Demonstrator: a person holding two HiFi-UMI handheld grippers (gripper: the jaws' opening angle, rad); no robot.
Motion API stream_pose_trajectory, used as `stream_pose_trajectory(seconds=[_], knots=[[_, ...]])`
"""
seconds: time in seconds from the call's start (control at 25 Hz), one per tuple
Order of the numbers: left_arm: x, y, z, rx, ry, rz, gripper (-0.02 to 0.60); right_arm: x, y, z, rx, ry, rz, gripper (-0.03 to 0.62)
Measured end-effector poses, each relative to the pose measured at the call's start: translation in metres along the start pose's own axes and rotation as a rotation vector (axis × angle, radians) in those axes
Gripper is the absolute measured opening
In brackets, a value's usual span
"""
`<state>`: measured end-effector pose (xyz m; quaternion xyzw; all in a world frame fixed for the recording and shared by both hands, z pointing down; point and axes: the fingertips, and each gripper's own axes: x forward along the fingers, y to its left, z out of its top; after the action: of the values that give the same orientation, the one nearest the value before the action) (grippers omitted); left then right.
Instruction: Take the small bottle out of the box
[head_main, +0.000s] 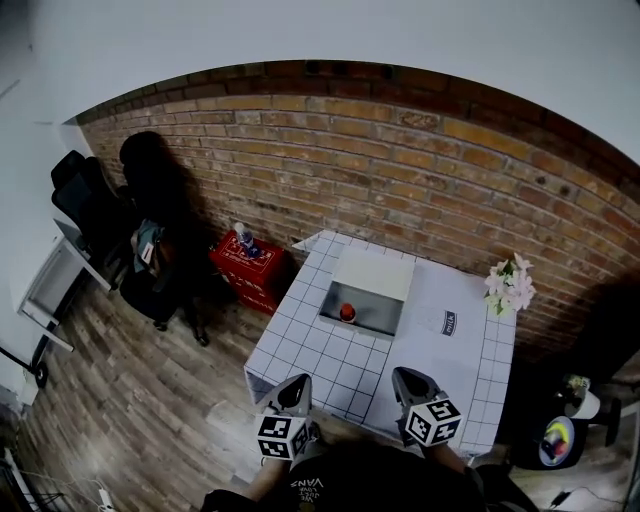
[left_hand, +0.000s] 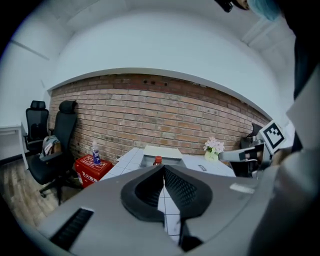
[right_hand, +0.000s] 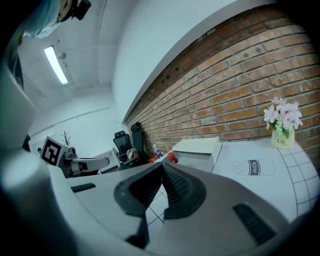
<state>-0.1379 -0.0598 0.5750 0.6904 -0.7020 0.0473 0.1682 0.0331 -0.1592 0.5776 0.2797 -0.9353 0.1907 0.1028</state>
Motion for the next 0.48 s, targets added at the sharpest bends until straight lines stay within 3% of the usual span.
stream_pose_trajectory(seconds=[0.48], knots=[[0.052,0.074,0.023,0.082,0.053,-0.243,0.014,0.040,0.026,0.004,0.084,-0.085,-0.243,-0.002]])
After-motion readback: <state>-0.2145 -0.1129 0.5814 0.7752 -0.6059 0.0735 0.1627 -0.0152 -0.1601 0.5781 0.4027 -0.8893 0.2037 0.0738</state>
